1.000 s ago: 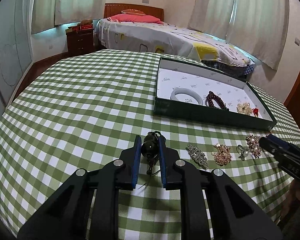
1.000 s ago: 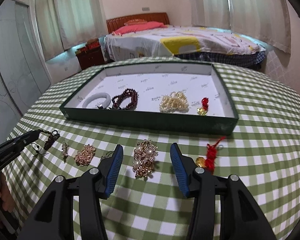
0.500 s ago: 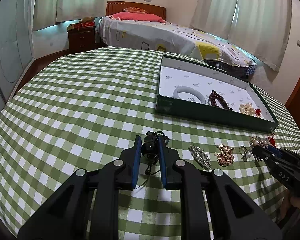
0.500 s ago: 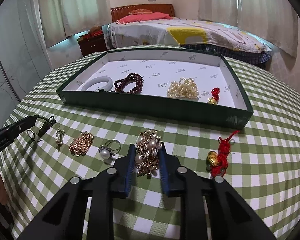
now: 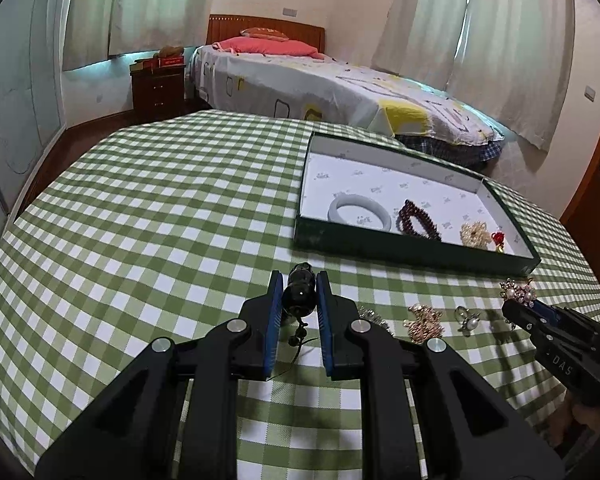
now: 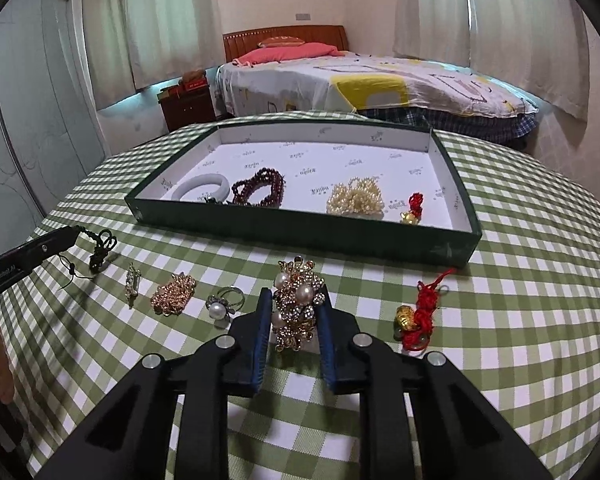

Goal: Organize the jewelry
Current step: 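Grasp the black beaded cord with the left tool while the right tool grasps the pearl-studded gold brooch, then carry the cord into the box and open the left tool while the right tool releases the brooch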

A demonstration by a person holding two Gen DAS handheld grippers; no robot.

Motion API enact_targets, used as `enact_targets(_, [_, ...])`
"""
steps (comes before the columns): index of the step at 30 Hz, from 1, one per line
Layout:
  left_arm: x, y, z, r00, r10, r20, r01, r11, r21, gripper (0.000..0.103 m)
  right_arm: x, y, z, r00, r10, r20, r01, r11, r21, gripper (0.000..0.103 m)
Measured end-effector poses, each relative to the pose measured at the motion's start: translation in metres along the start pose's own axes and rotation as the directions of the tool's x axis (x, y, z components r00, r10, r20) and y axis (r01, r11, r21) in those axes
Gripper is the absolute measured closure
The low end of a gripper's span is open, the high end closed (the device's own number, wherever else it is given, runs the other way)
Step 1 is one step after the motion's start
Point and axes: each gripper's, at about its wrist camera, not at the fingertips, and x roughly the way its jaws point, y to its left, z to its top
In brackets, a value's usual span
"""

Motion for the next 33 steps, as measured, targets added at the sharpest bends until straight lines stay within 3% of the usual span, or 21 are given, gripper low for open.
enact_targets(12, [-0.019, -0.016, 0.023, 0.997, -0.058, 0.059, 0.058, 0.998, 0.001, 0.086, -0.024, -0.005, 0.017, 0.997, -0.005, 0.076, 0.004, 1.000, 0.014, 0.080])
enact_targets(20, [-0.013, -0.039, 0.057, 0.986, -0.125, 0.109, 0.122, 0.992, 0.030, 0.086, -0.031, -0.016, 0.052, 0.989, -0.023, 0.148, 0.021, 1.000, 0.013, 0.080])
enact_targets(27, [0.017, -0.063, 0.099, 0.975, -0.166, 0.151, 0.158, 0.985, 0.063, 0.086, -0.020, -0.029, 0.089, 0.979, -0.037, 0.200, 0.034, 0.999, 0.020, 0.080])
enact_targets(33, [0.071, -0.075, 0.115, 0.983, -0.153, 0.104, 0.147, 0.987, 0.066, 0.086, 0.010, -0.044, 0.108, 0.978, -0.069, 0.195, 0.065, 0.998, 0.026, 0.080])
